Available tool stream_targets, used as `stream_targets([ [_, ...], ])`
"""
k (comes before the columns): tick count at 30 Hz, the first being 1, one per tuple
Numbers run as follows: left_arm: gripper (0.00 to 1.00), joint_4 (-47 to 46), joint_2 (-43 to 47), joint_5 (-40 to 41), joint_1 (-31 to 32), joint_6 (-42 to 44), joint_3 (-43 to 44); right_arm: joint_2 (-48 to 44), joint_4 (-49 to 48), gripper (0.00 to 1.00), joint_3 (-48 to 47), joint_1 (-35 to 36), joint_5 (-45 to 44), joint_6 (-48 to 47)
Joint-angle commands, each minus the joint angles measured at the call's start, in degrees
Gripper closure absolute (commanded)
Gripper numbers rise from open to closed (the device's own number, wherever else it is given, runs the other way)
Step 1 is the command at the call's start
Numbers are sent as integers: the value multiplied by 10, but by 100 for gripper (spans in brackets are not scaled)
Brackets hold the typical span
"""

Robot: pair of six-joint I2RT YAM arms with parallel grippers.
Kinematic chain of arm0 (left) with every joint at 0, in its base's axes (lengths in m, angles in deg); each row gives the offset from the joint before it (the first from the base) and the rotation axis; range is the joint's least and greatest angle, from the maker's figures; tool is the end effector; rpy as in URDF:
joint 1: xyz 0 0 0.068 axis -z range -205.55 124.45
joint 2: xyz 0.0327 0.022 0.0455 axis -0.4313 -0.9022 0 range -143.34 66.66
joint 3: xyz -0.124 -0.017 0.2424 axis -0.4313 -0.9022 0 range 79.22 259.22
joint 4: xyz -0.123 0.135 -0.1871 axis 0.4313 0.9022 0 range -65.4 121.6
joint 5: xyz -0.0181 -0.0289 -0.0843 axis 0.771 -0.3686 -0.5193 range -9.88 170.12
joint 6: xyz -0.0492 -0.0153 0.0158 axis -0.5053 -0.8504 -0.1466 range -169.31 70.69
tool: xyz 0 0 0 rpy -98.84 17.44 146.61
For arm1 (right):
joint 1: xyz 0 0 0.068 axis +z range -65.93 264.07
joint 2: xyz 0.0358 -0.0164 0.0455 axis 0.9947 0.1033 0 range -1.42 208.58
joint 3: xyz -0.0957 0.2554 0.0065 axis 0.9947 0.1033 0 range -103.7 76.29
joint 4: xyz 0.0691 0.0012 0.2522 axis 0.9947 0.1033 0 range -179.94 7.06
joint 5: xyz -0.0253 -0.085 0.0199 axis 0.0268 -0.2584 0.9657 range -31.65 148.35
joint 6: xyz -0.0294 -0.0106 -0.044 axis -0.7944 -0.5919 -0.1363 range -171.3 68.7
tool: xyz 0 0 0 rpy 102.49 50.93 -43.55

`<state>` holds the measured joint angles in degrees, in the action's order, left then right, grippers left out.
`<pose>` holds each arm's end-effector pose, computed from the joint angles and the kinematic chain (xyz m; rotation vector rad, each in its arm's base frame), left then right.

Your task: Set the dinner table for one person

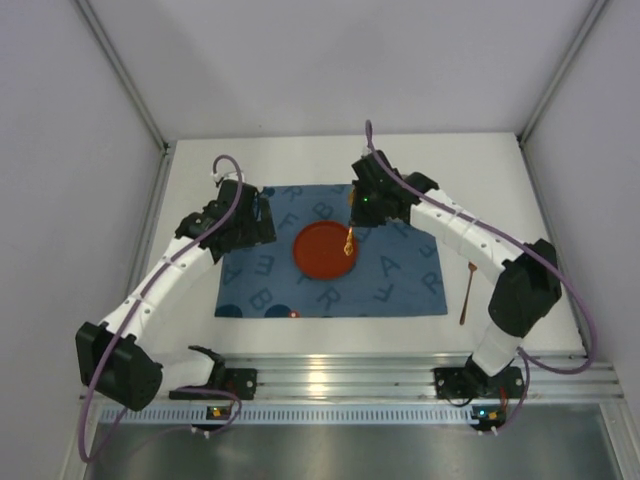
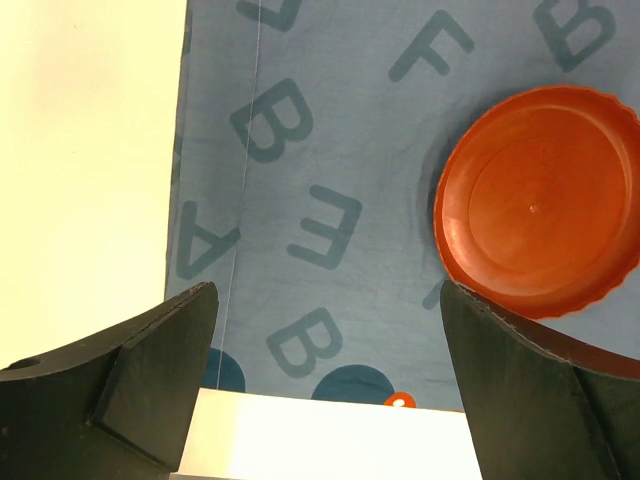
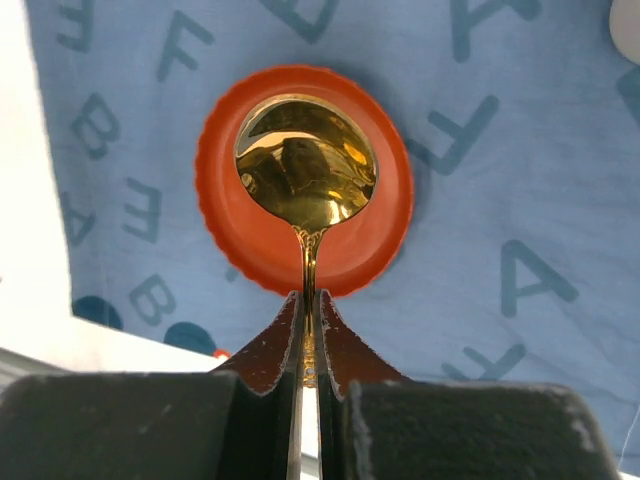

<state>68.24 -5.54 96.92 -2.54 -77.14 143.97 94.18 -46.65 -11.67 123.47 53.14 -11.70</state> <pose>0.2415 -0.0914 0.3084 -0.2269 2.4011 -0.0440 0.2845 0.2295 0.3183 0.0451 2.5176 0.4800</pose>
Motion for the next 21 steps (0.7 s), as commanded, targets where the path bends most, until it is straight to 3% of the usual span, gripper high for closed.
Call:
stream_targets([
  [1,2,7,36,-4,-3,-12,-15,20,1,100,-7,6,-4,6],
  [10,2,6,75,-19,-2,-27,-59,35,40,100,86,3,-53,-21],
  [21,3,5,76,-43,-2,-35,-59,124,20,100,87,-13,-99,-90],
])
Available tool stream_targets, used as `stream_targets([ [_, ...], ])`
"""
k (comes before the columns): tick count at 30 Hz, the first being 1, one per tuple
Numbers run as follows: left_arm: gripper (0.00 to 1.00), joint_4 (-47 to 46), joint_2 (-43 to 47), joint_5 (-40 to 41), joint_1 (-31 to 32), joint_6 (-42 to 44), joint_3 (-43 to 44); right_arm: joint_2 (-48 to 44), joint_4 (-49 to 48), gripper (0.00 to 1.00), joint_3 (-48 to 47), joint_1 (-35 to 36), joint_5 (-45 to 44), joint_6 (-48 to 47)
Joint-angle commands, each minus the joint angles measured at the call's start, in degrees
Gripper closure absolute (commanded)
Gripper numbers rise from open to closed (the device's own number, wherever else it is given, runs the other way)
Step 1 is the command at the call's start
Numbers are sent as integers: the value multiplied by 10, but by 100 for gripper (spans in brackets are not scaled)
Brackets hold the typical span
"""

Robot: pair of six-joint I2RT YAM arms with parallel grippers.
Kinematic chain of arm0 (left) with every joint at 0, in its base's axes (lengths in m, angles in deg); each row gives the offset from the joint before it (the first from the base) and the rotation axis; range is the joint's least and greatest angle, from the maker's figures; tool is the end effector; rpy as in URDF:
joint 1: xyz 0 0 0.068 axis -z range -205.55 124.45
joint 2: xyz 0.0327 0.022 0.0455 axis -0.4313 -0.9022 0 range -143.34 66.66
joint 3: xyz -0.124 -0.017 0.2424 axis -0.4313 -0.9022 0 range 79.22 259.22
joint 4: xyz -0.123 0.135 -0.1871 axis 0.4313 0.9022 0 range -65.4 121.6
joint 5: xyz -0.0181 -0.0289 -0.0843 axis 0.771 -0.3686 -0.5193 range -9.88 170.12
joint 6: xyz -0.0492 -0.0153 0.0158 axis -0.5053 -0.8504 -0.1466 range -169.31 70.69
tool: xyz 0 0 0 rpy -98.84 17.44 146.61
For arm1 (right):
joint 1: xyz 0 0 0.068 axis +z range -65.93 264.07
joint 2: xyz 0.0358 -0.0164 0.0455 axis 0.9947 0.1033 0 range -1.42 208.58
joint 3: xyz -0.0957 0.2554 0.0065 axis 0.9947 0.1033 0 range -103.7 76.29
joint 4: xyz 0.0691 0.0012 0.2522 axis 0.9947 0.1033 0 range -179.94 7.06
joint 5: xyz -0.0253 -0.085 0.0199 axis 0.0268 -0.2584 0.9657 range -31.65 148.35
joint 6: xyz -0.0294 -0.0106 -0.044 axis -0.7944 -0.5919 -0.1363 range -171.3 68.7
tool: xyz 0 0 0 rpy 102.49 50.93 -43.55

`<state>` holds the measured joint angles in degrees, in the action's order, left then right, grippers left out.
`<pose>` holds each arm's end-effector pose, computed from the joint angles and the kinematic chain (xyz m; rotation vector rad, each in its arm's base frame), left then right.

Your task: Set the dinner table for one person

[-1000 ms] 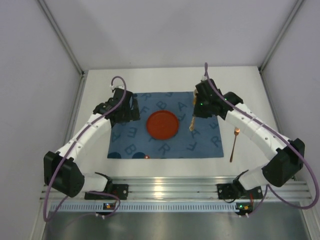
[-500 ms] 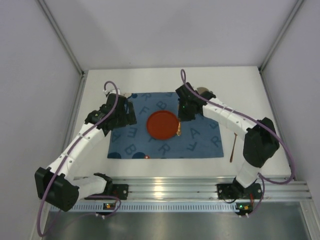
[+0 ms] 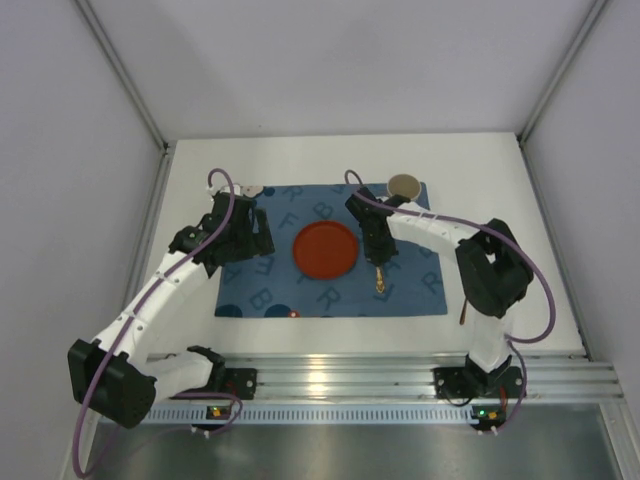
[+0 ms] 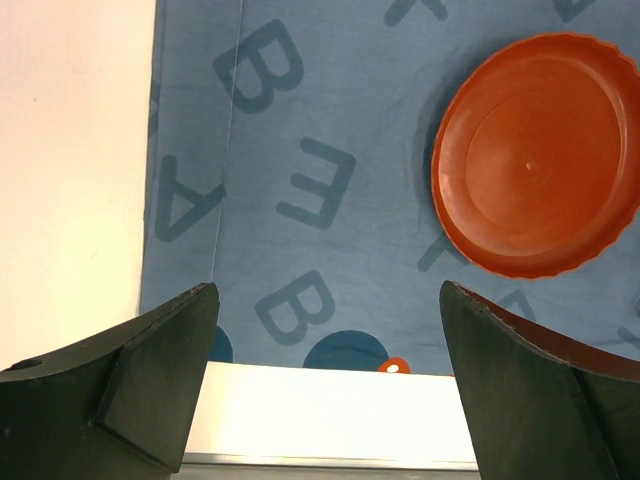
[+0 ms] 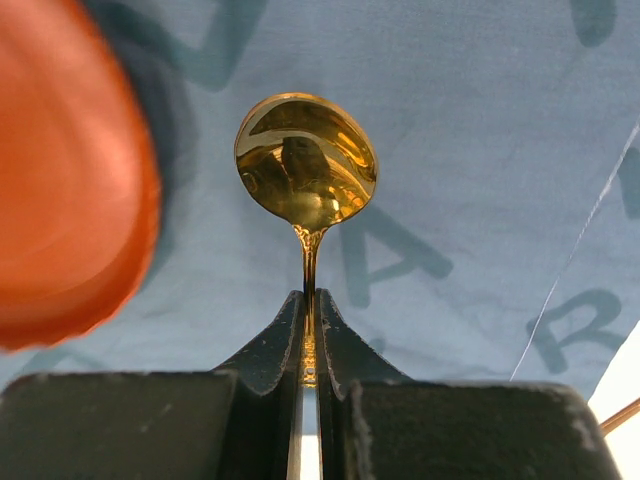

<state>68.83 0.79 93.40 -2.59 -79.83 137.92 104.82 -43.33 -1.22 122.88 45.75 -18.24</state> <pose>0.2154 -0.0824 0.2984 -0.2599 2.4256 -0.1307 0.2893 0.2227 0.1967 -0.1009 2.8047 -0.0388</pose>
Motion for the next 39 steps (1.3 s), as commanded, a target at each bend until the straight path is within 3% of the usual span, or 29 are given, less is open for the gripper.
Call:
stream_targets([
  [1,3,1,14,-7,-1,-8,1,24,-15,100,-18,-10,-26,-29],
  [14,3,16,28,-1,-1,-15,-6,49,-20,98,-38,-35,-32,-34],
  [17,4,14,20,-4,-1,-18,-1,27,-10,74,-45,-35,-27,-29],
  [18,4,11,17,-5,-1,-19,-1,19,-8,58,-45,-34,-25,-27],
  [21,4,4,9,-11,-1,-22,-2,-24,7,43,-50,-34,-26,-22],
  [27,4,-19,-5,-23,-1,-24,-13,-139,69,40,-48,-34,-52,-16],
  [31,4,-41,-8,-30,-1,-26,-31,-259,105,39,18,-53,-83,-5],
  [34,4,-57,-12,-40,0,-31,-50,-334,82,39,132,-152,-32,-11],
  [35,4,-63,-13,-44,0,-33,-54,-347,72,41,187,-222,-15,-16],
  [39,4,-79,-21,-61,0,-31,-68,-353,32,43,242,-302,-4,-49],
])
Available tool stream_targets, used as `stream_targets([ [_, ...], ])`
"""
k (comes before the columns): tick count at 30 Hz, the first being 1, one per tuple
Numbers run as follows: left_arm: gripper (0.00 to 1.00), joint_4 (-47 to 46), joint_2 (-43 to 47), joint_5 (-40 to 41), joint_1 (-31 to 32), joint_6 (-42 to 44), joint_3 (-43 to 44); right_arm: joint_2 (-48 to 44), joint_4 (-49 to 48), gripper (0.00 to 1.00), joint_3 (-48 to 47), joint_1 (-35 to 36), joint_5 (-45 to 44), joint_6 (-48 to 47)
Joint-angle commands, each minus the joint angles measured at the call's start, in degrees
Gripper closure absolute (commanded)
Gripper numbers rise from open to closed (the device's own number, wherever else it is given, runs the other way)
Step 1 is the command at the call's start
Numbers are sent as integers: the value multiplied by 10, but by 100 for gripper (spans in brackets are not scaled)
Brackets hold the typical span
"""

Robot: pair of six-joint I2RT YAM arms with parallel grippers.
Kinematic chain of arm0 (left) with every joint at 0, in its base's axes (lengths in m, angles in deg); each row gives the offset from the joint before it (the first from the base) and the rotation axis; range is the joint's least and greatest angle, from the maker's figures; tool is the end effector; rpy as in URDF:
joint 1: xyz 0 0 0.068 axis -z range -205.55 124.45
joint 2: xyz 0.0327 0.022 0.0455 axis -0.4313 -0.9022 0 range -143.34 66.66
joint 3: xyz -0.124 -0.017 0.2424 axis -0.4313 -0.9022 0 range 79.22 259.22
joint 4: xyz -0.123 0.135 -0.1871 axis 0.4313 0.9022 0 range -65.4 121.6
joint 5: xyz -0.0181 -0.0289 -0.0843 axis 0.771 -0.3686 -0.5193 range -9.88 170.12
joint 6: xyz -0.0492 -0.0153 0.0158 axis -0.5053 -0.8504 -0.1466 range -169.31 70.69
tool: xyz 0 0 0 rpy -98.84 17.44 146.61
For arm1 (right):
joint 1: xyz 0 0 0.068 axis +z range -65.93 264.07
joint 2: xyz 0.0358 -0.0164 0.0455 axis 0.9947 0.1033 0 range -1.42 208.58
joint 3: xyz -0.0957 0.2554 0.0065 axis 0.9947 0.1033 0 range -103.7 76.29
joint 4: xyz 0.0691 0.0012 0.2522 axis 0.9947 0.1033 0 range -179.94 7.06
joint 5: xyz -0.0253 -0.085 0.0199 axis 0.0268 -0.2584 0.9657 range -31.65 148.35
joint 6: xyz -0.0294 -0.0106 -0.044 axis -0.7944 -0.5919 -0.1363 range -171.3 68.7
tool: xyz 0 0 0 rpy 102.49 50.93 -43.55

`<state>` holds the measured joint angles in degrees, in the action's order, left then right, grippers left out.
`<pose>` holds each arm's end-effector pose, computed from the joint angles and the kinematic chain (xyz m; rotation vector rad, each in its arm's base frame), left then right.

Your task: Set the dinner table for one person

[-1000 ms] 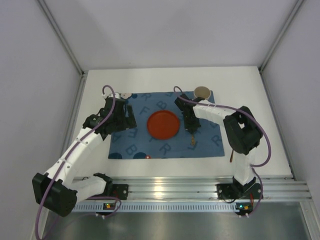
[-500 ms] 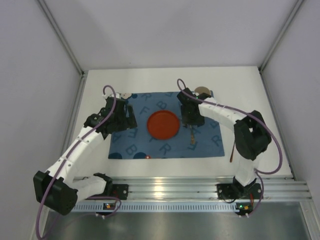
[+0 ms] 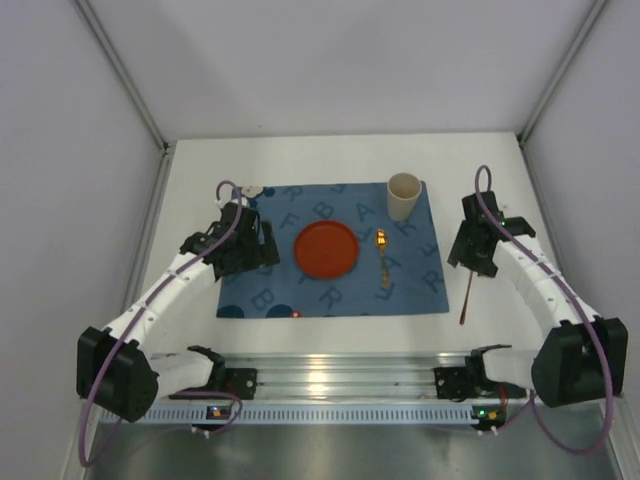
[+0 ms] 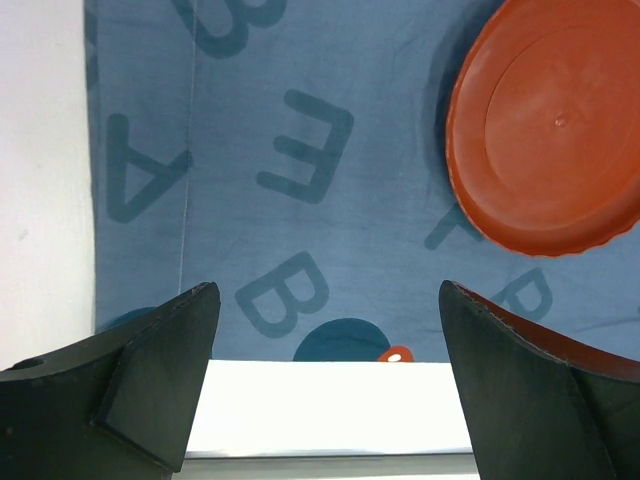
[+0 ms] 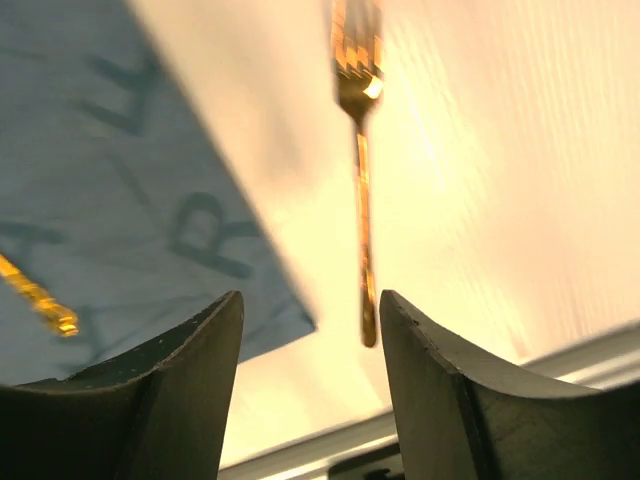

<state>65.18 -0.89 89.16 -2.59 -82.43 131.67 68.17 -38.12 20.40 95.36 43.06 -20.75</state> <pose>0.2167 -0.0857 0.2614 -0.2862 2.5195 -0.1911 0.2225 0.0348 0.2627 0.5188 2.5967 -0.1267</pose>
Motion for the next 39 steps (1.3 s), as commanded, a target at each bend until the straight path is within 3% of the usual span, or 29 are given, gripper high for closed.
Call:
stream_targets([
  [1,4,-44,-6,-20,0,-5,-5,29,-27,43,31,-35,22,-26],
  [14,4,-18,-13,-17,0,25,23,165,-134,51,45,-157,35,-34],
  [24,4,30,-5,7,0,28,54,240,-223,61,77,-169,80,-29],
  [28,4,38,-22,8,0,18,70,250,-238,74,94,-168,83,-31],
  [29,4,40,-24,5,0,15,74,251,-239,83,96,-168,83,-35],
  [32,5,38,-36,-1,1,1,85,253,-242,99,103,-168,79,-49],
  [39,6,11,-55,-16,30,-5,106,232,-209,100,64,-168,95,-54],
])
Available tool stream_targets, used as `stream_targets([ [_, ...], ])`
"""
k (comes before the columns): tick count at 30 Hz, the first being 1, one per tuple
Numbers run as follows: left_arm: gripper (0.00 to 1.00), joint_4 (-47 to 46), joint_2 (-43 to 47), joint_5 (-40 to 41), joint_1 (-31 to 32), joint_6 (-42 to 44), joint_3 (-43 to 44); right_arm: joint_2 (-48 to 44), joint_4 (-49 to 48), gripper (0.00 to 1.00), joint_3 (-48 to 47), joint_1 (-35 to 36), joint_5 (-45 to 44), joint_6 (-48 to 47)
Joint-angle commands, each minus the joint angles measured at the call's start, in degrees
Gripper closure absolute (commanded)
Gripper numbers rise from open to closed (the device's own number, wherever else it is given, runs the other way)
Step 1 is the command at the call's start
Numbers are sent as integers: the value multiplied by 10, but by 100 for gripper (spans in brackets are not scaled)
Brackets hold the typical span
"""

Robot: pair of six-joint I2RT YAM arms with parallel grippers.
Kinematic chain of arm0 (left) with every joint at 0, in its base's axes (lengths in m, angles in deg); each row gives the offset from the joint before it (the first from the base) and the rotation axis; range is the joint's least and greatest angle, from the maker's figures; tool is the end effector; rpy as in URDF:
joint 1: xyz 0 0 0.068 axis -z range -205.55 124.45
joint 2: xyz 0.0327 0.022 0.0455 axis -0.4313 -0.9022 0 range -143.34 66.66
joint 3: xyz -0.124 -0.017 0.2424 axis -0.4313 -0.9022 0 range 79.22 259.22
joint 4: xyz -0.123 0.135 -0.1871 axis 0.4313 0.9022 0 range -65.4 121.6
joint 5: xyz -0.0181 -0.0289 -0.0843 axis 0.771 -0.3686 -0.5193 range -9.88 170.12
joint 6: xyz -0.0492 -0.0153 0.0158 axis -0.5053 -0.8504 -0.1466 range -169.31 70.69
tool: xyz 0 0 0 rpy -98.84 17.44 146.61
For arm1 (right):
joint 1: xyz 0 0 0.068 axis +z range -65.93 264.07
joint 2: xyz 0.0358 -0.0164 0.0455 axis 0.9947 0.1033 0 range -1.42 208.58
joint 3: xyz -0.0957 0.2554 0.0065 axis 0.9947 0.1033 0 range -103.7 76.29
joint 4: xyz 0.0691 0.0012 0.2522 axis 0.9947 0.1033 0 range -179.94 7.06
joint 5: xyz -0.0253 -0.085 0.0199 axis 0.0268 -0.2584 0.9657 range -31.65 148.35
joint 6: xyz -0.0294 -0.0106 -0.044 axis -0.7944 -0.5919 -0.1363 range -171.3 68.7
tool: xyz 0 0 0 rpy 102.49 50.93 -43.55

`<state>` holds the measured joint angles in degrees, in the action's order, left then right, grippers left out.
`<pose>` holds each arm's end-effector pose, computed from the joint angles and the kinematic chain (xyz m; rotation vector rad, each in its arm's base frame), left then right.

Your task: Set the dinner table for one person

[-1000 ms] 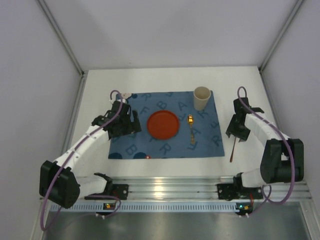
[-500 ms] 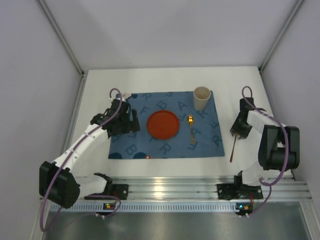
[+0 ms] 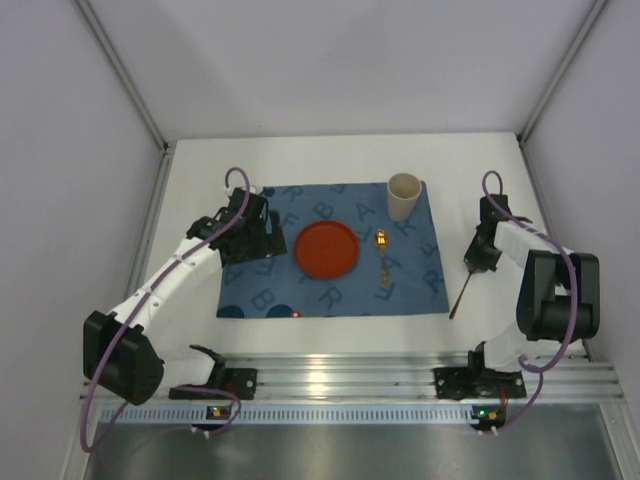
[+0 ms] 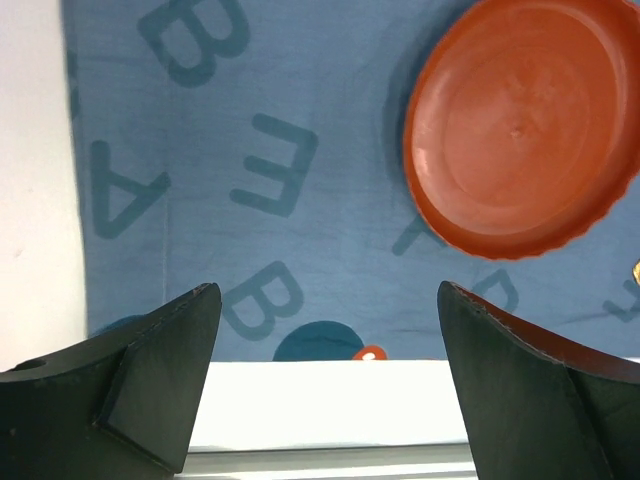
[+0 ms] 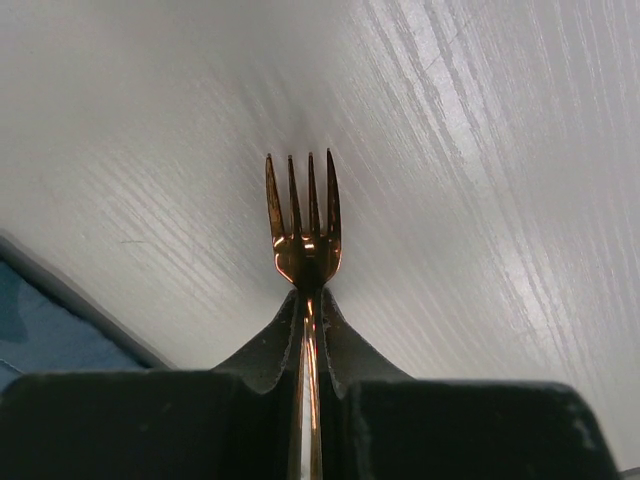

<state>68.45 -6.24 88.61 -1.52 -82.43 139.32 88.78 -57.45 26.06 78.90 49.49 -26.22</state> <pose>0.2347 -0.0989 0.2788 -0.2592 2.5423 -0.1995 0.2785 -0.0307 0.1621 0.7658 2.7043 -0.1395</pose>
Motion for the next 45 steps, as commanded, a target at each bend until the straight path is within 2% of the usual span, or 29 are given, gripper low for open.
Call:
stream_targets([
  [1,6,-31,1,-20,25,2,32,15,-2,100,-5,-2,32,3],
  [6,6,-115,-14,-121,72,20,59,-61,105,100,-116,14,51,29],
  [9,6,-160,-59,-166,114,29,103,-80,162,100,-202,39,57,38],
  [12,7,-181,-144,-211,159,41,167,-94,196,100,-275,74,68,47],
  [18,8,-184,-269,-240,225,53,321,-133,238,100,-306,118,80,68],
  [23,9,-176,-325,-252,247,62,412,-161,260,100,-305,138,99,83],
  [27,10,-178,-351,-276,259,62,434,-185,267,100,-298,147,104,90],
  [40,11,-236,-375,-359,298,32,430,-197,276,100,-319,151,117,93],
  [43,15,-241,-377,-363,298,29,428,-198,280,100,-327,151,123,95],
  [45,21,-248,-382,-369,298,23,430,-200,280,100,-335,151,132,100],
])
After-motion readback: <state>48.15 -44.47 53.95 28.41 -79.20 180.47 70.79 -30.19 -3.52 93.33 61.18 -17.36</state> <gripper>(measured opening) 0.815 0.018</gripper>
